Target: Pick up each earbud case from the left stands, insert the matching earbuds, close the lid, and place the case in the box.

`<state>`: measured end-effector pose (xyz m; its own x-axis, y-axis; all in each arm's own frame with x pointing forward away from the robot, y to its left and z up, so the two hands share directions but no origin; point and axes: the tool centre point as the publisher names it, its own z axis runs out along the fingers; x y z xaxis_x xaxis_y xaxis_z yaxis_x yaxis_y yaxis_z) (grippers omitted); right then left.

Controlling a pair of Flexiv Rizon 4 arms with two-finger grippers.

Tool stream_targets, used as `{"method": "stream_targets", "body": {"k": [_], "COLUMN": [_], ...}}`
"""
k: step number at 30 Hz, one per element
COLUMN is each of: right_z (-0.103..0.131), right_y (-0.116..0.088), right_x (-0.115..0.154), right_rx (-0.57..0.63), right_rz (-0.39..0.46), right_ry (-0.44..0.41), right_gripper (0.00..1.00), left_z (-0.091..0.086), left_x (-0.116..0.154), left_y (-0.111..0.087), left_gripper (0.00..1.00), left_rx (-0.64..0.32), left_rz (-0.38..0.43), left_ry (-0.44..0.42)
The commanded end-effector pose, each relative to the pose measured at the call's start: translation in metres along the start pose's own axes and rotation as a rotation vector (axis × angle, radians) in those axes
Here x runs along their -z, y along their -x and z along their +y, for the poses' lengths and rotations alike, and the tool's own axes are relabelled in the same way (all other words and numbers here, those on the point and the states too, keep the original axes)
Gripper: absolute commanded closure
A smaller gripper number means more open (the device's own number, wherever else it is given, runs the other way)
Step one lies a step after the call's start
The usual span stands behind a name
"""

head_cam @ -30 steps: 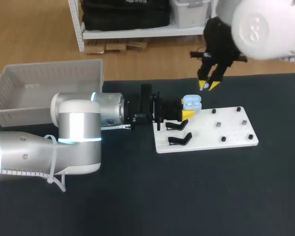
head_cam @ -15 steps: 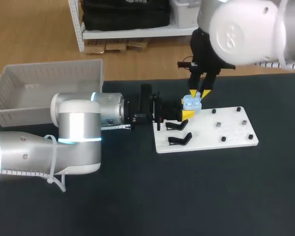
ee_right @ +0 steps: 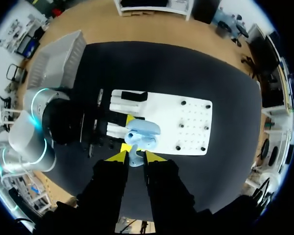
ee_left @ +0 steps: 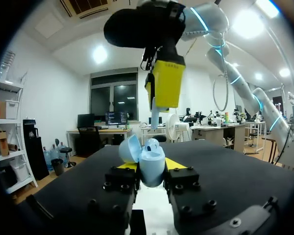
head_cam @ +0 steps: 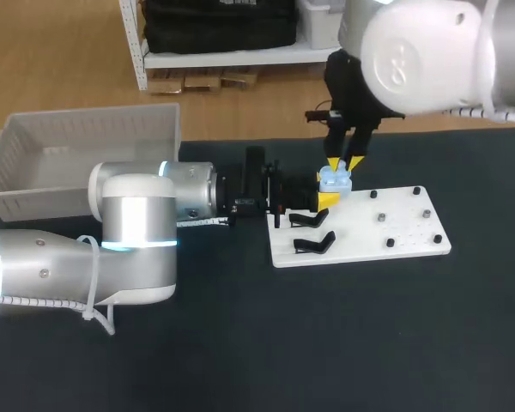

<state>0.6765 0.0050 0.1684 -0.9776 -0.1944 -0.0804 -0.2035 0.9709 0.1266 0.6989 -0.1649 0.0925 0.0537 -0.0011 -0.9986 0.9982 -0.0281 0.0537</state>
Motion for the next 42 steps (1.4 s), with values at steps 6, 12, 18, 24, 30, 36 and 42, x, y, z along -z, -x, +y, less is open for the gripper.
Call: {"method": "stream_targets", "body": {"k": [6, 12, 18, 24, 30, 36, 42], "right_z": [0.009, 0.009, 0.011, 0.009, 0.004, 0.003, 0.004], "right_y": [0.008, 0.011, 0.007, 0.006, 0.006, 0.005, 0.004], "right_x": [-0.007, -0.007, -0.012, -0.016, -0.019, -0.02, -0.021], "right_rx": [0.064, 0.095, 0.122, 0.131, 0.124, 0.12, 0.122], "right_rz": [0.043, 0.058, 0.074, 0.08, 0.079, 0.077, 0.08], "right_ry": [-0.075, -0.118, -0.134, -0.146, -0.143, -0.144, -0.141], "right_gripper": [1.0, 1.0, 1.0, 1.0, 1.0, 1.0, 1.0], "left_z": [0.001, 0.001, 0.001, 0.001, 0.001, 0.001, 0.001], "left_x": [0.0, 0.0, 0.0, 0.0, 0.0, 0.0, 0.0], "left_y": [-0.001, -0.001, -0.001, -0.001, -0.001, -0.001, -0.001], "left_gripper": [1.0, 1.0, 1.0, 1.0, 1.0, 1.0, 1.0], "left_rx": [-0.001, -0.001, -0.001, -0.001, -0.001, -0.001, -0.001], "left_rz": [-0.002, -0.002, -0.002, -0.002, -0.002, -0.002, -0.002], "left_ry": [0.0, 0.0, 0.0, 0.0, 0.0, 0.0, 0.0]}}
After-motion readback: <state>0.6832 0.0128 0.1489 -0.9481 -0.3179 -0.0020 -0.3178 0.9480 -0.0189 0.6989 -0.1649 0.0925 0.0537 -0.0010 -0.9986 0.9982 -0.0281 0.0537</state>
